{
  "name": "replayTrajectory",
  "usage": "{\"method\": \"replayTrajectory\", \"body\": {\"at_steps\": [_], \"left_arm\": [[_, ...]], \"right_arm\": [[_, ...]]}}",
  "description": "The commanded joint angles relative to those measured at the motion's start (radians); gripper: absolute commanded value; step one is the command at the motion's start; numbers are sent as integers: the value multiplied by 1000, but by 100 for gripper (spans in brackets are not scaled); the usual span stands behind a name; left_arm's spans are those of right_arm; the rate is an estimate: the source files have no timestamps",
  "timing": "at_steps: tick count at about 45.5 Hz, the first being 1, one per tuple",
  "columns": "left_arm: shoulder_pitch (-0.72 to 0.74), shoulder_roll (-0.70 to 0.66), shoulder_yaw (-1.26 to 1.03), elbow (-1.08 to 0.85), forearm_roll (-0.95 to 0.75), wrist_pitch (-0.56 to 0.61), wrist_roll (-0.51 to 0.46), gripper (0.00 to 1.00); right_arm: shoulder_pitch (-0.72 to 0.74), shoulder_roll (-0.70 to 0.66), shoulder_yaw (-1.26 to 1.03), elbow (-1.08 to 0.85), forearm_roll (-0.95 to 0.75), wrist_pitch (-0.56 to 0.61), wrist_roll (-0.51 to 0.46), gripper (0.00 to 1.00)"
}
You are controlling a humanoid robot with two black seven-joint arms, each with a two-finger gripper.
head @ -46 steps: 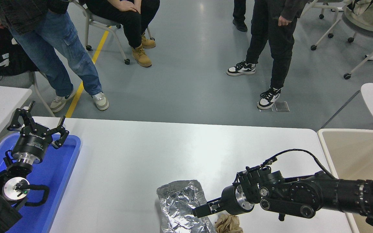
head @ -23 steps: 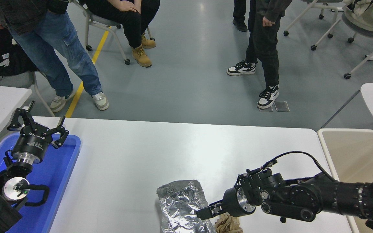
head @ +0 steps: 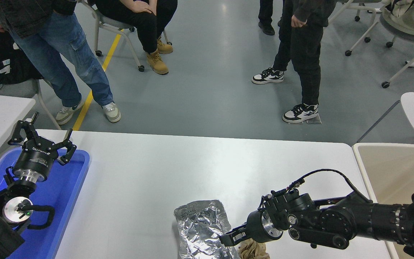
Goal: Clean the table surface
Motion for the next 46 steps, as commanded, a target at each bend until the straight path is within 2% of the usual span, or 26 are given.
{"method": "replayTrajectory", "body": {"at_steps": [1, 29, 46], "left_arm": [[0, 0, 0, 0, 0, 0, 0, 100], [0, 0, 0, 0, 0, 0, 0, 100], [0, 0, 0, 0, 0, 0, 0, 100]], "right_arm": [[7, 0, -6, -2, -7, 6, 13, 0], [40, -38, 7, 2, 0, 9, 22, 0], [192, -201, 11, 126, 66, 142, 39, 0]]}}
